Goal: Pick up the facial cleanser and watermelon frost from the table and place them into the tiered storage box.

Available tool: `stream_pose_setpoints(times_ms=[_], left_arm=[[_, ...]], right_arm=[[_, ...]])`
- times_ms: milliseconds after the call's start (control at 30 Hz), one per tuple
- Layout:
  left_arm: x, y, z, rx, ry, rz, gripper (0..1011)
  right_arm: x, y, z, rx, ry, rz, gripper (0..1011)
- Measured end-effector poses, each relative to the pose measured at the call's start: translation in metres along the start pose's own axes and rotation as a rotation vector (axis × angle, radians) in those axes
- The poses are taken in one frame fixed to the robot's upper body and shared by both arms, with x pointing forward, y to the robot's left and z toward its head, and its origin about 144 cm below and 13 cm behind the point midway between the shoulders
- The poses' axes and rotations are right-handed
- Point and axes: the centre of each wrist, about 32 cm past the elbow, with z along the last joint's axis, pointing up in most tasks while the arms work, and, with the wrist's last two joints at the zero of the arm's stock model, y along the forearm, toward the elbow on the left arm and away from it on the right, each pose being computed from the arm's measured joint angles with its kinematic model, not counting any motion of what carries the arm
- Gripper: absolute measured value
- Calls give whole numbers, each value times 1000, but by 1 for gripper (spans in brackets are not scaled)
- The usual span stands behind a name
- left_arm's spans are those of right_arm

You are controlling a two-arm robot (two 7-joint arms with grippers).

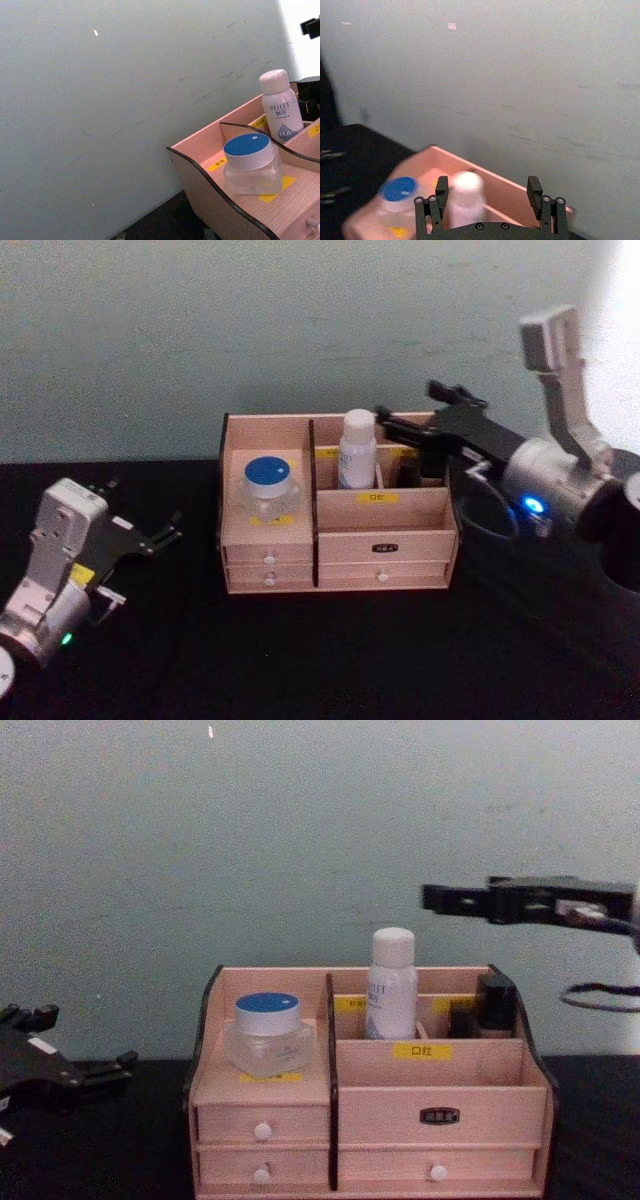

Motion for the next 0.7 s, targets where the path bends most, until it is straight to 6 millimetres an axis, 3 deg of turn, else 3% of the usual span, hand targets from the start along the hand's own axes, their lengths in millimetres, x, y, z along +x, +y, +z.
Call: stream_pose_setpoints(times_ms=[200, 700], left_arm=[[0, 0, 0, 0, 0, 0, 1001], [0, 0, 0, 0, 0, 0, 1001]], right_arm=[[7, -15, -19, 15, -10, -157, 1000], [6, -26, -61, 8, -16, -383, 1000]])
